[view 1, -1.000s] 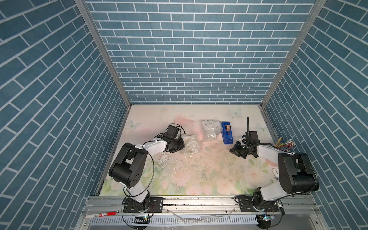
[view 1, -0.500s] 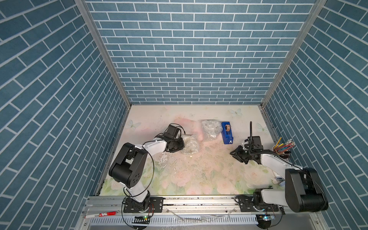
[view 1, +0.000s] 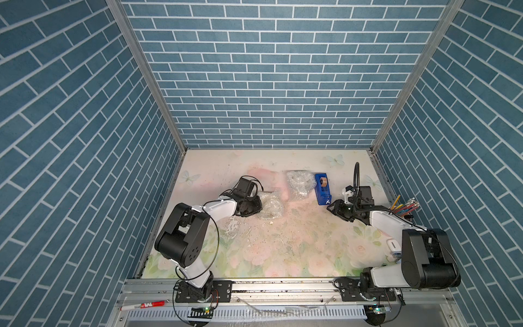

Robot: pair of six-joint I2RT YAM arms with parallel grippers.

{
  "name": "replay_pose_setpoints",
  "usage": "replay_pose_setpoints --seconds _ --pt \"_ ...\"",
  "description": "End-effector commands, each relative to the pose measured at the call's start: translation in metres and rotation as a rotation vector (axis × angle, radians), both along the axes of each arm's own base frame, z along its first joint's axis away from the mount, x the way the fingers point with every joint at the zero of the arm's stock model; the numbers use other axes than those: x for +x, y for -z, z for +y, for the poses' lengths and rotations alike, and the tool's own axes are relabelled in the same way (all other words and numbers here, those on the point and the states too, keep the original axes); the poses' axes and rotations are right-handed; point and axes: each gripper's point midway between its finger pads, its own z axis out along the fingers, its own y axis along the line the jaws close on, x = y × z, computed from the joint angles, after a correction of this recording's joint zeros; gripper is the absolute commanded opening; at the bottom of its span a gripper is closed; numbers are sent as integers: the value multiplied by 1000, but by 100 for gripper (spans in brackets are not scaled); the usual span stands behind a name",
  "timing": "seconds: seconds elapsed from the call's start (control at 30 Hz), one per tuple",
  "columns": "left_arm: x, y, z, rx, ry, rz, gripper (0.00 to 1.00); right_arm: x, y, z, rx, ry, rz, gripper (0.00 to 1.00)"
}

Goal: Wrap bowls in bubble wrap
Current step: Tear off the tape using the Tape Cutter.

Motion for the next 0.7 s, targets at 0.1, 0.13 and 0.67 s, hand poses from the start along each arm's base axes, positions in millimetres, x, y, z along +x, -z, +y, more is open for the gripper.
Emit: replay_pose_setpoints --seconds 0.1,0.13,0.67 --pt "-8 12 3 25 4 43 9 24 -19 2 -6 -46 -115 43" --pt "-8 12 3 26 3 45 9 27 -18 2 -9 -47 -116 43" --pt "-9 13 4 30 3 45 8 21 -2 13 85 -54 -55 9"
